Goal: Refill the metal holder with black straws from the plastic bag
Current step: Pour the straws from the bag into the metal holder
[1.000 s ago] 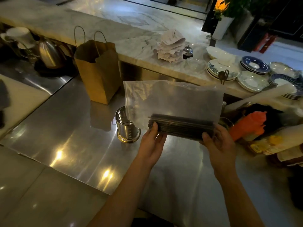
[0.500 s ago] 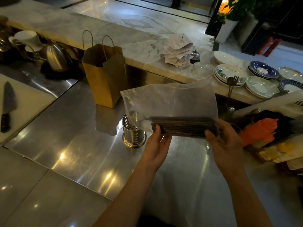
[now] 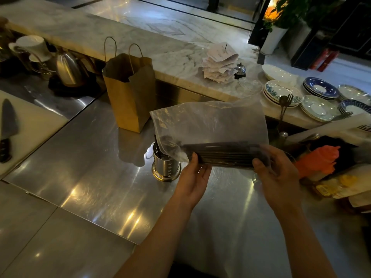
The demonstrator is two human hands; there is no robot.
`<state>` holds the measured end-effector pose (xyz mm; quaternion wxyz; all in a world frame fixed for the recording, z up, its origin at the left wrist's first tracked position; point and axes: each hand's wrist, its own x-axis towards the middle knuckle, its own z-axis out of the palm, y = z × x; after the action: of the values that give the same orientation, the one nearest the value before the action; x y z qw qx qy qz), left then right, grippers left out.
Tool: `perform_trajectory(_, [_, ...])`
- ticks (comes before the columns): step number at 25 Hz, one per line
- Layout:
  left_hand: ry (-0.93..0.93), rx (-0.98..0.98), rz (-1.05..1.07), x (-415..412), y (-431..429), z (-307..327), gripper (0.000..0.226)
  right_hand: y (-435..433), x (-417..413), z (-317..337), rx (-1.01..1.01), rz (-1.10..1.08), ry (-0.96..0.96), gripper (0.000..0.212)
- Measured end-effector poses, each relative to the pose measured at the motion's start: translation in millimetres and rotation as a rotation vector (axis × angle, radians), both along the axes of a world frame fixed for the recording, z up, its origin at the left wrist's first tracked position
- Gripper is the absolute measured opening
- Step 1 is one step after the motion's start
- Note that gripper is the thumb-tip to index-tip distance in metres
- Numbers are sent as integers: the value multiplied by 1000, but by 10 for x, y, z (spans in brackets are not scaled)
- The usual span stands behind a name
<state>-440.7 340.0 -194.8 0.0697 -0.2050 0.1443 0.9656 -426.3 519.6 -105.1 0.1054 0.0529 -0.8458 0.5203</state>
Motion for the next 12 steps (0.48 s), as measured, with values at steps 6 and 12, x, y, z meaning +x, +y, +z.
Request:
perform_trajectory(6, [-12,18,-8,22,-30,14,48,-13,36,7,8,11,16,37])
perform_trajectory(12, [-15,40,-25,-18,-31,13,39,-22,39,30,31,4,27,36])
